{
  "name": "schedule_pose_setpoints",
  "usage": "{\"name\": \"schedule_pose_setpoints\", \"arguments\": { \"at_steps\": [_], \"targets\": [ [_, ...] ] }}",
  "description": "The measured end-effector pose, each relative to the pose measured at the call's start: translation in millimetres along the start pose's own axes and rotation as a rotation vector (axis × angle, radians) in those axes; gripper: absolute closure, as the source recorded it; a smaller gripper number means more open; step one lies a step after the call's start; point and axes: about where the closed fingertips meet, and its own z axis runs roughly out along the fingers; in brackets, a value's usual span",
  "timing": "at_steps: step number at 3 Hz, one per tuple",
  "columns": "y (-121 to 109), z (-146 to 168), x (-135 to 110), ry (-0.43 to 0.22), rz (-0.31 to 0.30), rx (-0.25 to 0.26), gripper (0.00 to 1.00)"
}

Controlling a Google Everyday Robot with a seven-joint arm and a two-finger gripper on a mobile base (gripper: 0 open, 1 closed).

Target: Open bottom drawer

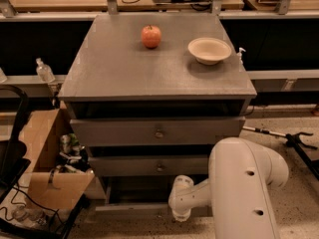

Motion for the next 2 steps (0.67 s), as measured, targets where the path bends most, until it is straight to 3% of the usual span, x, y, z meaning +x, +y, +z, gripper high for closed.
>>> {"name": "schedule_pose_setpoints", "arguments": {
  "at_steps": [2],
  "targets": [
    [-0.1, -6.0, 0.4, 0.000, 0.000, 0.000, 1.00]
  ]
}}
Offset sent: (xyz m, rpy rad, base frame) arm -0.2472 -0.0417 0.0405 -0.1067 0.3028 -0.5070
